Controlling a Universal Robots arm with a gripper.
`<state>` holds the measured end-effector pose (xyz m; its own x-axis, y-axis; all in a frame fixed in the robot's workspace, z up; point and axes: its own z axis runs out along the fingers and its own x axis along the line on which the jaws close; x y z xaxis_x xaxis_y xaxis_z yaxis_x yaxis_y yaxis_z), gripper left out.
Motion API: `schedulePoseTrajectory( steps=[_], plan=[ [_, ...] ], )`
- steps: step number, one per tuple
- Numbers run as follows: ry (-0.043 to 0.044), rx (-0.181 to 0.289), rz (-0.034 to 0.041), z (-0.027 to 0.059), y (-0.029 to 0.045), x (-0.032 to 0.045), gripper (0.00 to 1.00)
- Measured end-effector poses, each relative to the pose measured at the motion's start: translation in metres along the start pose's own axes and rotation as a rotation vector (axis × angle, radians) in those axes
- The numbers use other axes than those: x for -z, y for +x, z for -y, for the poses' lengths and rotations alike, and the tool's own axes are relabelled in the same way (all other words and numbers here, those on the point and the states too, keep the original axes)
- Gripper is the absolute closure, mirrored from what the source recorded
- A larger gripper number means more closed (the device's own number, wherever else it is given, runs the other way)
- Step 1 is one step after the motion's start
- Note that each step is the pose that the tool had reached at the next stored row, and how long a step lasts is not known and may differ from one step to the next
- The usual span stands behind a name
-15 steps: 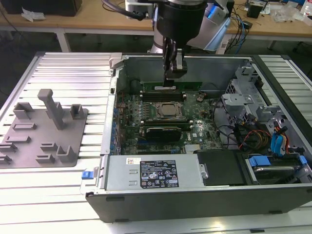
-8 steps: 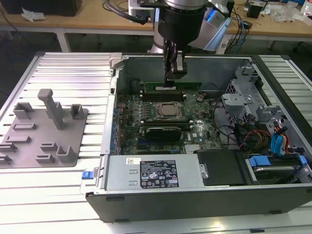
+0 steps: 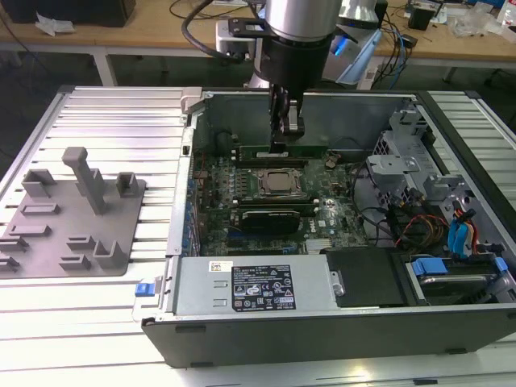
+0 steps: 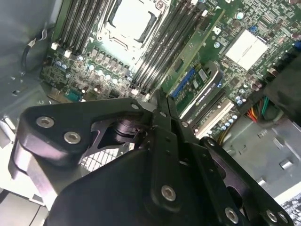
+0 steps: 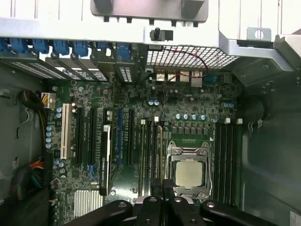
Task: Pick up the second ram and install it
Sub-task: 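Pick up the second ram and move it above second insertion slot, then insert the second ram into the second slot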
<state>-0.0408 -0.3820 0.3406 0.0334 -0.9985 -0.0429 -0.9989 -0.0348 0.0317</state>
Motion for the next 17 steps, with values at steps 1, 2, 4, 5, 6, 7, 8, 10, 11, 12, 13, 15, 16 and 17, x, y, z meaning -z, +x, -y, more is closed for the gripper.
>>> schedulePoseTrajectory(
  steps=[1,2,4,5,6,7,8,10,11,12,13,15,16,17],
  plan=[
    [-0.0001,0.000,-0.0001,0.0005,0.0001,-0.0030,0.91],
    [-0.0002,0.000,-0.0001,0.0014,0.0004,-0.0075,0.91],
    [-0.0003,0.000,0.0000,0.0028,0.0007,-0.0145,0.91],
    [-0.0003,0.000,-0.0001,0.0036,0.0009,-0.0186,0.91],
    [-0.0004,0.000,-0.0002,0.0037,0.0009,-0.0198,0.91],
    [-0.0004,0.000,-0.0003,0.0037,0.0010,-0.0199,0.91],
    [-0.0004,0.000,-0.0002,0.0038,0.0009,-0.0199,0.91],
    [-0.0003,0.000,-0.0001,0.0038,0.0009,-0.0201,0.91],
    [-0.0003,0.000,-0.0001,0.0038,0.0009,-0.0201,0.91],
    [-0.0003,0.000,-0.0001,0.0038,0.0009,-0.0202,0.91],
    [-0.0003,0.000,-0.0001,0.0038,0.0009,-0.0202,0.91],
    [-0.0003,0.000,-0.0001,0.0038,0.0009,-0.0202,0.91],
    [-0.0003,0.000,-0.0001,0.0038,0.0009,-0.0202,0.91],
    [-0.0003,0.000,-0.0001,0.0038,0.0009,-0.0203,0.91]
  ],
)
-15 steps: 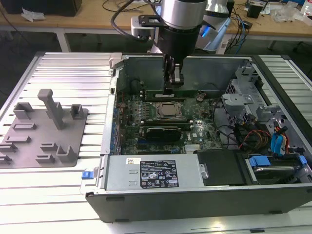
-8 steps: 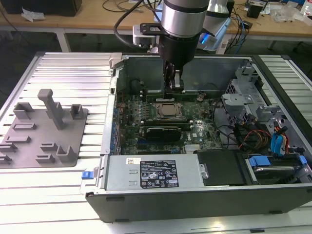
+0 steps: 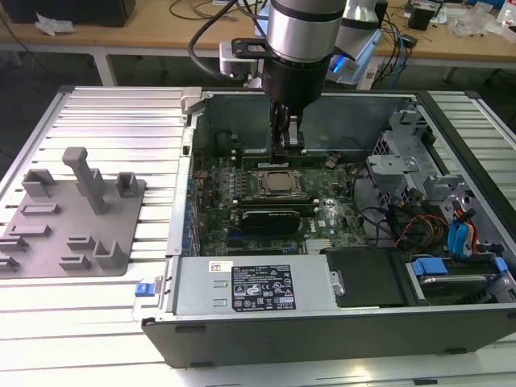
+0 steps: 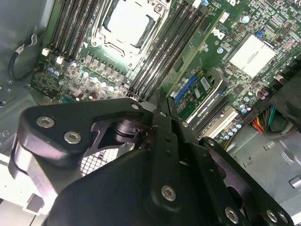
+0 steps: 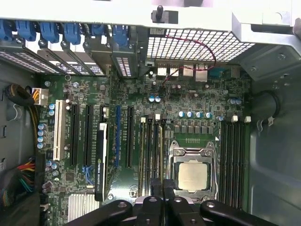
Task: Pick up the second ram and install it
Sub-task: 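Insert the second ram into the second slot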
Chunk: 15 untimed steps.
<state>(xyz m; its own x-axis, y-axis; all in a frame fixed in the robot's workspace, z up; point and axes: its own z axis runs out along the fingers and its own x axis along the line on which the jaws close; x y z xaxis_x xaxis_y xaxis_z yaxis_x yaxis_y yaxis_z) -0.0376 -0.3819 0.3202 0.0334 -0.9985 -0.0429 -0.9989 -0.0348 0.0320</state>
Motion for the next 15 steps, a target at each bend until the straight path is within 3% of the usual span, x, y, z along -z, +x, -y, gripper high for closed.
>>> schedulePoseTrajectory(
  steps=[4,12,15],
  plan=[
    [0.0000,0.000,0.0000,0.0000,0.0000,-0.0001,0.91],
    [0.0001,0.000,0.0001,0.0004,0.0005,-0.0106,0.91],
    [0.0000,0.000,0.0000,0.0006,0.0008,-0.0188,0.91]
  ],
)
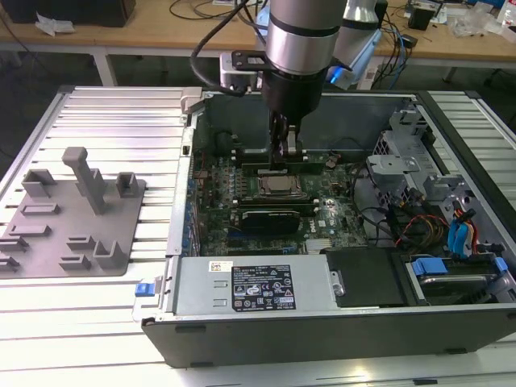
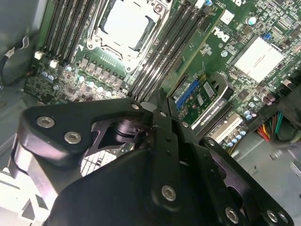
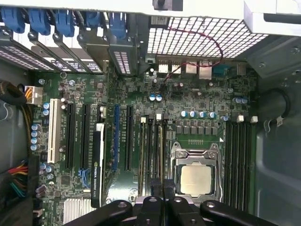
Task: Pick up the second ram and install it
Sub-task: 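Insert the second ram into the second slot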
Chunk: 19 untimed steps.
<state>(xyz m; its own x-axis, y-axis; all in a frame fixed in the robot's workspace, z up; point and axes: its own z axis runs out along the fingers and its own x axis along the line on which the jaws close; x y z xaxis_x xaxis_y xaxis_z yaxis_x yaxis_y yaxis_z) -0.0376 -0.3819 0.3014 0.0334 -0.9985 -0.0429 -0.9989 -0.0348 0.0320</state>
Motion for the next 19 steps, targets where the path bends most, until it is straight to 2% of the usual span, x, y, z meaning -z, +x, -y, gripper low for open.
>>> schedulePoseTrajectory(
  steps=[1,6,9,15,19],
  plan=[
    [0.0000,0.000,0.0001,0.0002,0.0002,-0.0042,0.91],
    [0.0000,0.000,0.0000,0.0005,0.0007,-0.0156,0.91],
    [0.0000,0.000,0.0001,0.0006,0.0008,-0.0194,0.91],
    [0.0000,0.000,0.0000,0.0009,0.0014,-0.0343,0.91],
    [0.0001,0.000,0.0001,0.0010,0.0015,-0.0400,0.91]
  ],
)
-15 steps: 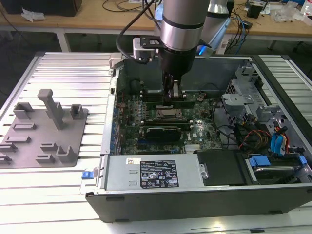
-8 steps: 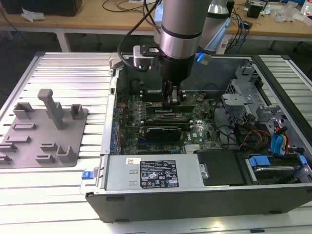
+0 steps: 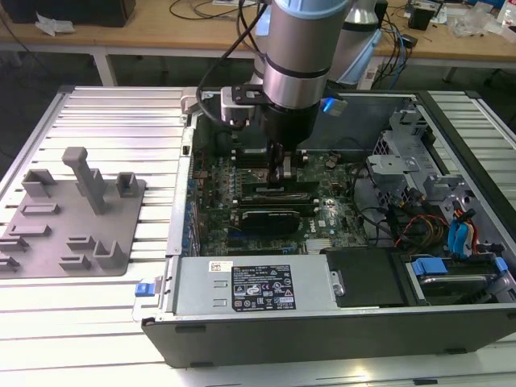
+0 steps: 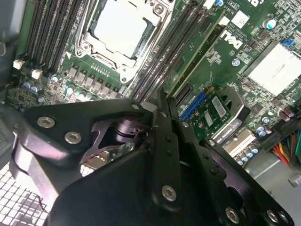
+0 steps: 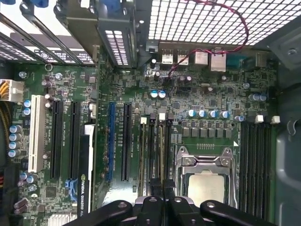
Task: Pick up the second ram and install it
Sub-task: 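Insert the second ram into the second slot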
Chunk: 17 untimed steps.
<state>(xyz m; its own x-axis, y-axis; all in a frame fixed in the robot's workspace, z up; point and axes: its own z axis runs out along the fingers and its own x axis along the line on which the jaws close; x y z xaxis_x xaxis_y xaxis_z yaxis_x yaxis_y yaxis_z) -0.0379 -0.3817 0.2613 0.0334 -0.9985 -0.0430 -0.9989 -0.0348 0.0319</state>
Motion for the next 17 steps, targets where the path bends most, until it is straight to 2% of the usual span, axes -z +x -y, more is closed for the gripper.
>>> schedulePoseTrajectory(
  steps=[9,17],
  plan=[
    [0.0002,0.000,0.0000,-0.0001,0.0012,-0.0089,0.91],
    [0.0003,-0.001,0.0003,-0.0030,0.0011,-0.0116,0.91]
  ],
)
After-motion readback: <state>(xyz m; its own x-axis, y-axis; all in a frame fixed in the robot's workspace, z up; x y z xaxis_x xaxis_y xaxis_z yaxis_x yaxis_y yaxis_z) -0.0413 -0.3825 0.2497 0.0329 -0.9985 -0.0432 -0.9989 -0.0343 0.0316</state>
